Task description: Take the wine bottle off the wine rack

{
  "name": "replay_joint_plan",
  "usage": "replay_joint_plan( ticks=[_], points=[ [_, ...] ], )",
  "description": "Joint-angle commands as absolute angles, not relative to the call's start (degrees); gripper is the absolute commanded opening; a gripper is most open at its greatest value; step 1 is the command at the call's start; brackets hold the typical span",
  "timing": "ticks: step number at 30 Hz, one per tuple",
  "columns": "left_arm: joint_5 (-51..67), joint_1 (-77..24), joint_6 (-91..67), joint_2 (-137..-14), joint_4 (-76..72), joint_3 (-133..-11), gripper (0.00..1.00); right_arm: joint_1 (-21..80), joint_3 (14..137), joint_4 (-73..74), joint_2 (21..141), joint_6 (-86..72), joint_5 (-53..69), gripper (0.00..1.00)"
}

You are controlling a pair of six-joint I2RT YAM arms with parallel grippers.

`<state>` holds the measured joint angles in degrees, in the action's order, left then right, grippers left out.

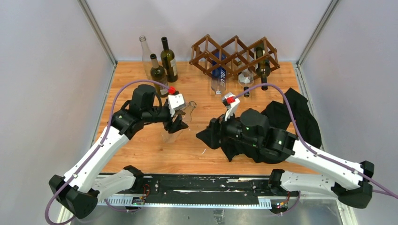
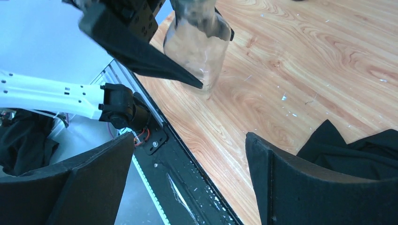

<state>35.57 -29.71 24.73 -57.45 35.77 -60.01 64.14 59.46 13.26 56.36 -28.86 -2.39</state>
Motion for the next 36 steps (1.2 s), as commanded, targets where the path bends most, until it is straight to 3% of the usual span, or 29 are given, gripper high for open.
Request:
replay_joint_plan(
  ticks=[1,7,17,28,33,36],
  points=[
    [45.76,-28.89,8.99,-58.19,26.71,-64.19,0.00,64.69,52.56,6.79,50.26,-24.25,-1.20,0.93],
    [55.68,-28.83,-9.34,-59.30,16.37,-67.18,0.00,64.69,48.18,-1.27,49.19,-21.62,3.99,0.95],
    [61.05,-28.83,-24.90,-57.69,2.48,-65.46,0.00,64.68,44.96,-14.83,55.80,-20.15,9.30,0.99],
    [66.73,-28.83,-30.65,-57.26,-1.95,-63.86,0.00,64.72,44.75,-22.98,58.42,-18.56,10.95,0.99],
    [67.50,-28.83,-30.91,-57.05,-2.79,-63.81,0.00,64.74,45.82,-24.90,60.94,-19.83,14.42,0.90],
    [68.49,-28.83,-30.60,-56.85,-2.71,-63.55,0.01,64.70,46.11,-26.15,61.81,-20.06,17.14,0.72]
  ],
)
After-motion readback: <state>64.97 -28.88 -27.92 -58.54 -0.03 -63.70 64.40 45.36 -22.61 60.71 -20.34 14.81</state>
